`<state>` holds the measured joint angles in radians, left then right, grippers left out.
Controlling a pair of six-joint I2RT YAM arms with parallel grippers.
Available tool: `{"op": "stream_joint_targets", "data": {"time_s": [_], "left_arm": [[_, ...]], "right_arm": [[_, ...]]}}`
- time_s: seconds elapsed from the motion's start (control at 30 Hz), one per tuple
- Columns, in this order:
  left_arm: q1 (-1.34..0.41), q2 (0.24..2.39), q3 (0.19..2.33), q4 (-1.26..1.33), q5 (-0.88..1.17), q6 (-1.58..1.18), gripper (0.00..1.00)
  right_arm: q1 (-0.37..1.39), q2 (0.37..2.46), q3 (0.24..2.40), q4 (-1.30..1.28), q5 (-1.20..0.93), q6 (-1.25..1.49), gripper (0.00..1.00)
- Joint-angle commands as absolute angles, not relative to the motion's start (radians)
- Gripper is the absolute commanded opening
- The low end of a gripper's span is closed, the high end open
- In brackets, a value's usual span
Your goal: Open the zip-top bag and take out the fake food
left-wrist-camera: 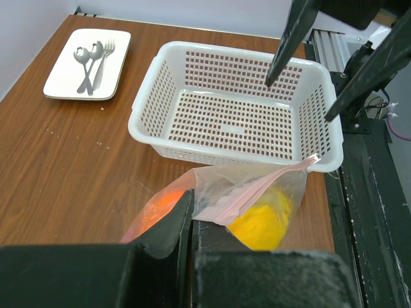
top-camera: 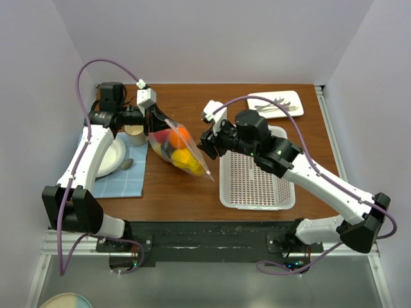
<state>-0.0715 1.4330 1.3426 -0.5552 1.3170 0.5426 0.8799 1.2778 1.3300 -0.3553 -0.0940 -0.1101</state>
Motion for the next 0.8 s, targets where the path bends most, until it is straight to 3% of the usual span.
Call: {"op": "stream_joint_targets", "data": {"time_s": [0.0,0.77], "left_arm": [[-0.081,1.414,1.339,-0.528,1.310,0.549,0.01],[-0.104,1.422,1.342,-0.511,1.299,0.538,0.01]], "right_arm": [[0.885,1.287,1.284,-0.270,-0.181,-0.063,0.55],[0.885,1.387,1.250,-0.195,-0.146,-0.060,0.51]]}}
